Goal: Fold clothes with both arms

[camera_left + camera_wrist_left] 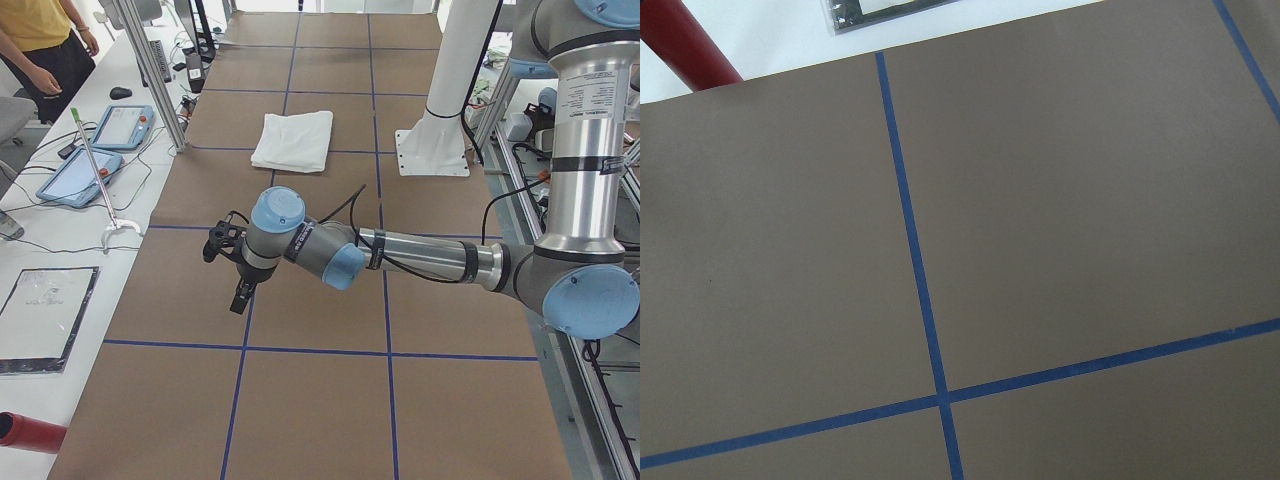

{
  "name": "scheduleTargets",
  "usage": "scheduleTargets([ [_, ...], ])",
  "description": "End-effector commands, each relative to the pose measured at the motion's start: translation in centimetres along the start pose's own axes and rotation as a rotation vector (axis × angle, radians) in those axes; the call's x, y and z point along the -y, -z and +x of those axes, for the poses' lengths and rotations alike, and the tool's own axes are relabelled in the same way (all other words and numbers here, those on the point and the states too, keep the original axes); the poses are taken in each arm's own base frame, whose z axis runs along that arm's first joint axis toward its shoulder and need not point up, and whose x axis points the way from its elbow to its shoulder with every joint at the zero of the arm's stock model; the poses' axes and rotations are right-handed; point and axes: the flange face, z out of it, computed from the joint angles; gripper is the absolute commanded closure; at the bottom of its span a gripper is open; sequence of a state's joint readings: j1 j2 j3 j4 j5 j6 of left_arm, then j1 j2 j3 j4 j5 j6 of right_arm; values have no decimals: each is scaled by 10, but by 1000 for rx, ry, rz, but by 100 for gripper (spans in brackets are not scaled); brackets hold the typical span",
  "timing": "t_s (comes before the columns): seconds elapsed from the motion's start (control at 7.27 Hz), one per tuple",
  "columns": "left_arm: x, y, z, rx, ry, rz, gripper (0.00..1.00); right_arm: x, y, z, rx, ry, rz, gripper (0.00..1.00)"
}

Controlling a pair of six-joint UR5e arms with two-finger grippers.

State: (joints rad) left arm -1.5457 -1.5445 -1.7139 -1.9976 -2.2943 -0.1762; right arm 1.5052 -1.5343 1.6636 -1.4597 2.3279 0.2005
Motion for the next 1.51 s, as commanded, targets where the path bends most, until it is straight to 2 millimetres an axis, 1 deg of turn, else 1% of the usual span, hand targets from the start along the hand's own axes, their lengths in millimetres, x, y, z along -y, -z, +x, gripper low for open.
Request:
scheduleTargets([
  [0.0, -3, 1, 0, 1, 6, 2, 0, -19, -5, 26, -18, -38, -6, 0],
  [0.14, -2, 0, 0, 2, 4, 2, 0, -24, -5, 30, -43, -43, -5, 0],
  [0.28, 3, 3, 5, -4, -6, 11, 0, -33, -6, 32, -39, -46, -9, 0],
  [0.55, 10, 8, 12, -14, -25, 25, 0, -42, -4, 31, -39, -43, -10, 0],
  [0.69, 12, 5, 9, -13, -29, 19, 0, -43, -6, 32, -38, -47, -13, 0],
  [0.83, 12, 9, 12, -13, -38, 38, 0, -42, -6, 33, -34, -59, -16, 0],
  [0.96, 1, 1, 3, -12, -22, 17, 0, -43, -8, 35, -37, -70, -20, 0],
  [1.1, 2, 4, 3, -11, -25, 24, 0, -43, -7, 34, -36, -69, -18, 0],
  [1.24, 10, 9, 9, -12, -38, 39, 0, -42, -5, 31, -35, -64, -13, 0],
  [1.38, 8, 6, 6, -13, -30, 31, 0, -43, -5, 30, -25, -64, -15, 0],
])
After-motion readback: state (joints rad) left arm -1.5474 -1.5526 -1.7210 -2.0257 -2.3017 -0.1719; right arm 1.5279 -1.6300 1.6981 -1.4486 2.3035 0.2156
